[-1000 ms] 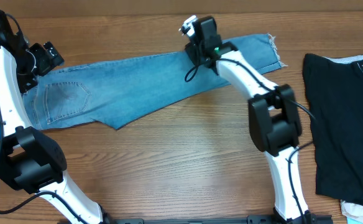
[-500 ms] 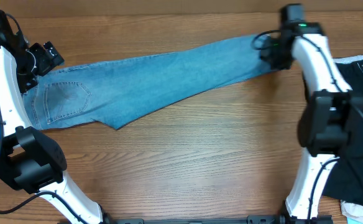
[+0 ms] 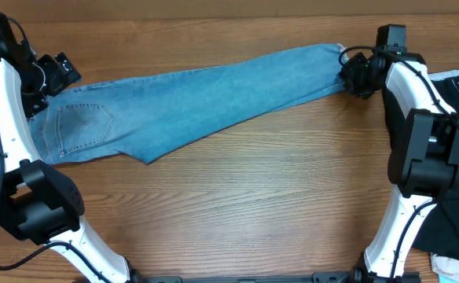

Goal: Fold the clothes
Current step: 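Move the right gripper back to the hem and grasp it, then grasp the waistband with the left gripper and stretch the jeans lengthwise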

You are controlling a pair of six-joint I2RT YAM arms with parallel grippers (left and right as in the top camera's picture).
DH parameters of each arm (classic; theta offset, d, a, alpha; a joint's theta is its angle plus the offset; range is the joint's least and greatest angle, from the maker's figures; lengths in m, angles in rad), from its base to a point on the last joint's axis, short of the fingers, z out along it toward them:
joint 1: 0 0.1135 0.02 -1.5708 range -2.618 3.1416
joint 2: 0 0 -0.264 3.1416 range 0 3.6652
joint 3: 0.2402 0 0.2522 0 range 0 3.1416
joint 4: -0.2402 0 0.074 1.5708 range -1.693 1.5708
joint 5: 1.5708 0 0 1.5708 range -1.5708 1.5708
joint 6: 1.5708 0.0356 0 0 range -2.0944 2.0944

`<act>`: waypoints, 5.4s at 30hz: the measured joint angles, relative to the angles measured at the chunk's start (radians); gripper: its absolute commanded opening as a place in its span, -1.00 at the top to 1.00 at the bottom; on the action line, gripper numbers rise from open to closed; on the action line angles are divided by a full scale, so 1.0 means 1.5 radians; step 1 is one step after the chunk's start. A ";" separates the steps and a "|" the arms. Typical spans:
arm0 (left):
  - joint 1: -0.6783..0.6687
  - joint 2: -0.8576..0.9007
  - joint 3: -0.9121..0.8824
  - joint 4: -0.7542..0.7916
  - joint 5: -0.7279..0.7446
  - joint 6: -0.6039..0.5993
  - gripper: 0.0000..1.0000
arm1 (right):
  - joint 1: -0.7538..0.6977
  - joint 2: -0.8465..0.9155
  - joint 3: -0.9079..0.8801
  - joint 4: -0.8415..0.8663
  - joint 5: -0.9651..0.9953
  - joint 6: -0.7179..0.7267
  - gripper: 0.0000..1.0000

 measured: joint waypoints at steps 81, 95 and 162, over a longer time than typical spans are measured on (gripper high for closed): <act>0.168 0.051 -0.008 0.135 0.008 0.194 -0.96 | -0.047 0.044 0.013 -0.022 -0.058 -0.424 0.92; 0.248 0.270 0.019 0.272 0.373 0.075 -0.16 | -0.047 0.044 0.016 -0.046 -0.058 -0.424 0.92; 0.151 0.324 0.079 0.324 -0.029 0.115 0.92 | -0.041 0.041 0.023 -0.084 -0.016 -0.437 0.92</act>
